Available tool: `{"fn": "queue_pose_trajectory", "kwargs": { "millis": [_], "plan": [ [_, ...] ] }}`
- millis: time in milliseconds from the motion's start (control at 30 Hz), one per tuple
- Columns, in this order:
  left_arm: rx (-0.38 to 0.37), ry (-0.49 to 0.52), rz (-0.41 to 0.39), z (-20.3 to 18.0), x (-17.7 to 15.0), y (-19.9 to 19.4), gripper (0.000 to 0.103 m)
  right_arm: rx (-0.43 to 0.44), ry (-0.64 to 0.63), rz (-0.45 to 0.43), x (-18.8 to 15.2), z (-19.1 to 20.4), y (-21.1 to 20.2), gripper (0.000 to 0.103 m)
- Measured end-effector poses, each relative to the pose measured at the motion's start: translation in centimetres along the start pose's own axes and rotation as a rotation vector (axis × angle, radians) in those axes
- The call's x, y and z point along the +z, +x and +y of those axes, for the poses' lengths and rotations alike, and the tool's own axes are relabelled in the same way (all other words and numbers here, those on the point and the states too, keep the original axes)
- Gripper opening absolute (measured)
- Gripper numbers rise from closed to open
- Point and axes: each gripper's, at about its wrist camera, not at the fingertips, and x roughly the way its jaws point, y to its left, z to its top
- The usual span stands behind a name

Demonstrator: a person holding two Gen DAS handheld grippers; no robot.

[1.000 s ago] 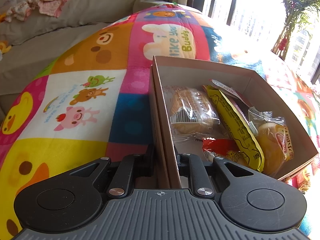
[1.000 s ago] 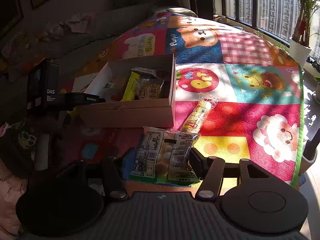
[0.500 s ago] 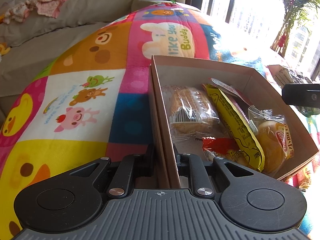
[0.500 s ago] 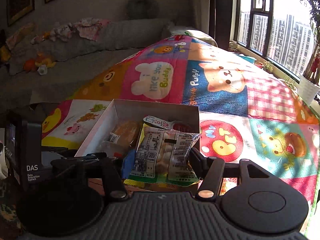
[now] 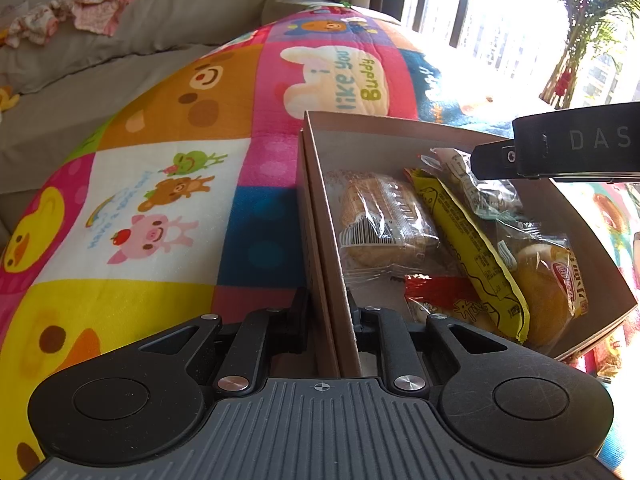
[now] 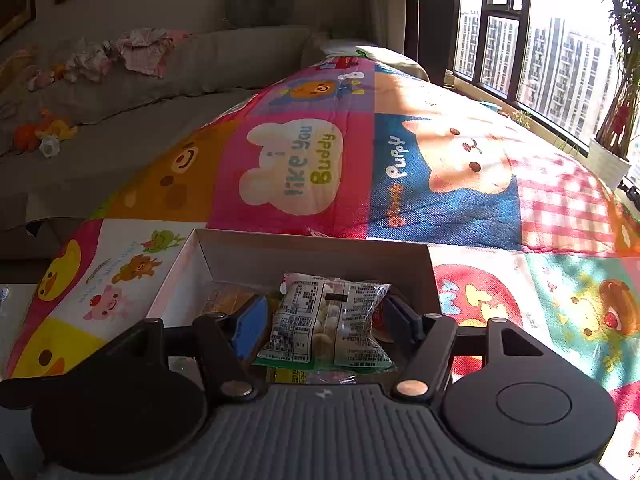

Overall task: Organize objects
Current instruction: 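Carry the bead packet into the box and open the right tool, then reach the right tool to the clear-wrapped rice stick snack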

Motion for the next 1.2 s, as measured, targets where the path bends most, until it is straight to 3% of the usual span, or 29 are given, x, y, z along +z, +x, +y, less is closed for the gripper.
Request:
{"fn": "queue_pose_trajectory", "kwargs": {
  "millis": [233,500,600,867,1000,1100,1200],
  "plan": [
    [0.002,-0.003,0.0,0.0,0.1,0.0,0.018,-0.025,-0.005,-0.017,-2.1,-2.1,-2.1,0.076],
    [-0.006,0.003,-0.005,-0.1,0.0,0.0,0.018,-0.083,0.119,-0.049,-8.1,-9.2,-6.3,0.081],
    [-0.021,0.013,-0.003,-0.4,-0.3,-0.2,0.018,0.012,0.229,-0.04,-9.9,-11.8,-6.8,0.085],
    [-0.018,0.014,-0.001,-0.7,-0.6,-0.6,0.018,0.046,0.357,-0.155,-11.1,-13.0,-8.7,0.085],
    [-0.018,0.01,-0.002,-0.6,-0.6,-0.6,0.017,-0.083,0.35,-0.13,-9.6,-13.7,-8.1,0.085],
    [-0.018,0.009,-0.003,-0.5,-0.6,-0.5,0.017,-0.079,0.345,-0.048,-9.5,-14.3,-6.2,0.077],
    [-0.018,0.009,-0.004,-0.5,-0.6,-0.5,0.017,-0.055,0.362,0.046,-9.9,-14.5,-3.5,0.058]
  ]
}}
